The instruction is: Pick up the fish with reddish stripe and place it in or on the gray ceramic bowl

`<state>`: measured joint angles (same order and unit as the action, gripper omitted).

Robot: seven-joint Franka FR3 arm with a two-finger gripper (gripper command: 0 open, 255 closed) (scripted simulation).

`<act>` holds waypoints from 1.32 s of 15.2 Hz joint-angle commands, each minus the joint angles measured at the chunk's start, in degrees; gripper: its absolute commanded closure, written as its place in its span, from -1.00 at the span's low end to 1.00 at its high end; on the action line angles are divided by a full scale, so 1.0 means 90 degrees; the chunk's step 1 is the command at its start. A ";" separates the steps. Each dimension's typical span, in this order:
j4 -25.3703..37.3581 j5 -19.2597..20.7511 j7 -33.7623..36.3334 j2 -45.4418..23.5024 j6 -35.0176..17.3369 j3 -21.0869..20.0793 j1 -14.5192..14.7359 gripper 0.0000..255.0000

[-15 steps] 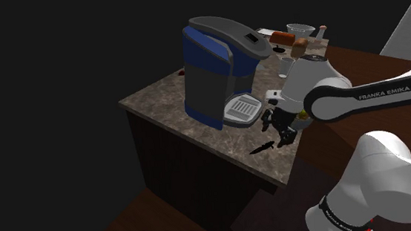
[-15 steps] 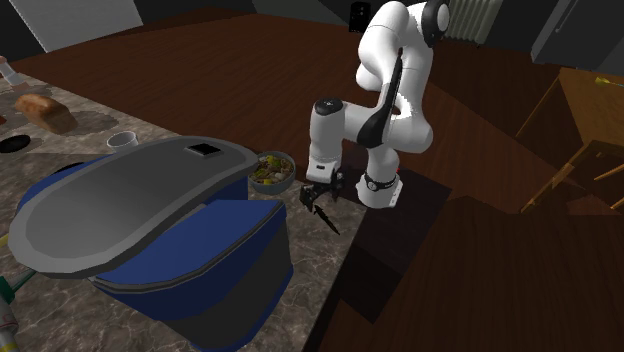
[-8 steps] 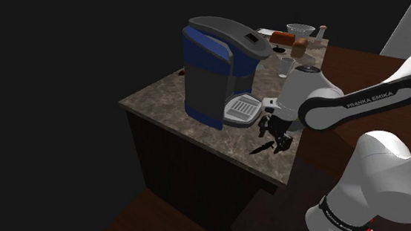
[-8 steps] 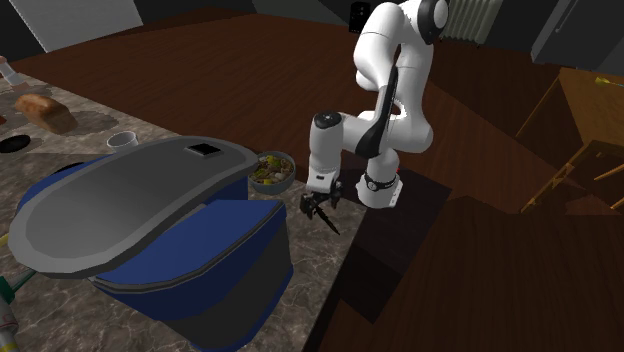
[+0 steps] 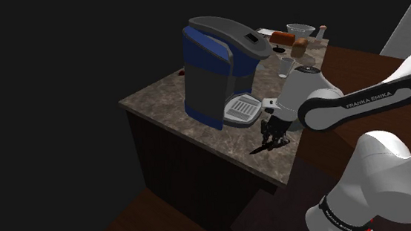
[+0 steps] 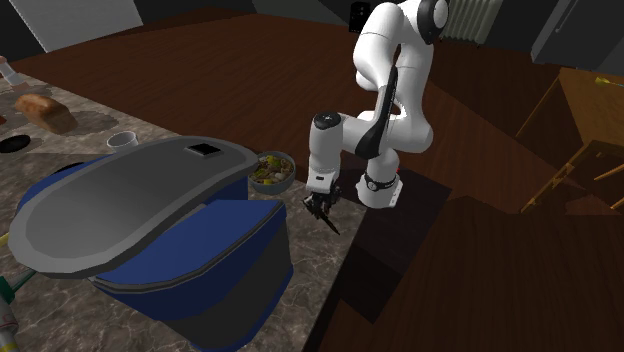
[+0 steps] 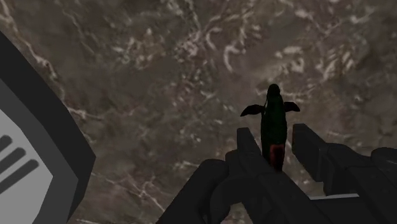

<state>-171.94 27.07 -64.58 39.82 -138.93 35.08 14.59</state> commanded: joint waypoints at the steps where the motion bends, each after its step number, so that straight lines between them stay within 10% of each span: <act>1: 0.0000 0.0000 0.0000 0.0000 0.0000 0.0000 0.0000 1.00; 20: 0.0549 -0.0418 0.0009 0.1055 0.1577 -0.0518 0.0029 1.00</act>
<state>-167.55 23.69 -64.52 48.59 -126.03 30.86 14.77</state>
